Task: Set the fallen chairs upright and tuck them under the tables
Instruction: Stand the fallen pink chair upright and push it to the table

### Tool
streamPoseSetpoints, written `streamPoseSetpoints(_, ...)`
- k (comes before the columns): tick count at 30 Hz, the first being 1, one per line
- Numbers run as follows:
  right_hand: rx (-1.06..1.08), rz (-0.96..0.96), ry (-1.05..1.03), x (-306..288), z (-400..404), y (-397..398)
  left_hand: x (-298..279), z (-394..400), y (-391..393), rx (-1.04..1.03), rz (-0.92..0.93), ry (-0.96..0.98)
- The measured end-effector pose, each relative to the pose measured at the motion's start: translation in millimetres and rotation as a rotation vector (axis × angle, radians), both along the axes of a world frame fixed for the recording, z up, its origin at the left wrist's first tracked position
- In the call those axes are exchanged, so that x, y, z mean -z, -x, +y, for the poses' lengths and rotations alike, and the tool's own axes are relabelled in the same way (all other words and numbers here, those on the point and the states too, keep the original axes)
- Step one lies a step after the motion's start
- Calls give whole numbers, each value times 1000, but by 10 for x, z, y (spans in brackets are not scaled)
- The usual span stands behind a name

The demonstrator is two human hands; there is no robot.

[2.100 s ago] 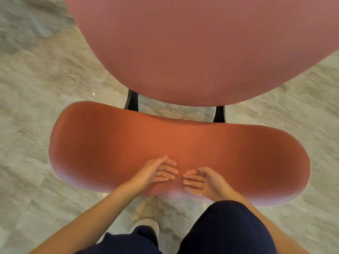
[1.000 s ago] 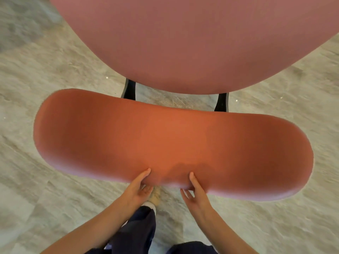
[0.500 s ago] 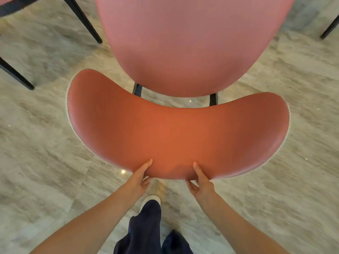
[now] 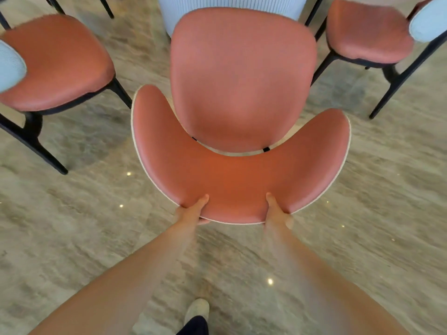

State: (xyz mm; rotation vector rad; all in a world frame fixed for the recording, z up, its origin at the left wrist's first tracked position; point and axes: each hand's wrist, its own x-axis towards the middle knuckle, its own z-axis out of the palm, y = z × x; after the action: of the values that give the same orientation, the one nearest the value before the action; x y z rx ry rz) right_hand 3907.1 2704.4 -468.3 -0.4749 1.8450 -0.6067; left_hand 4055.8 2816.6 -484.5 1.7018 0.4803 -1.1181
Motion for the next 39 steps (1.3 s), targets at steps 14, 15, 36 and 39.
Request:
streamPoseSetpoints(14, 100, -56, 209, -952, -1285, -1017, -1247, -1477, -922, -114, -4, -46)
streamPoseSetpoints(15, 111, -32, 209, -975, -1324, -1057, -1276, -1528, -940, -117, 4, -51)
streamPoseSetpoints(36, 133, 15, 178, -1336, -2133, -1563, -1806, -2365, -1429, -61, -25, -202)
streamPoseSetpoints(39, 126, 9, 143, -1405, -2322, -1665, -1870, -2550, -1538, -5, -46, -228)
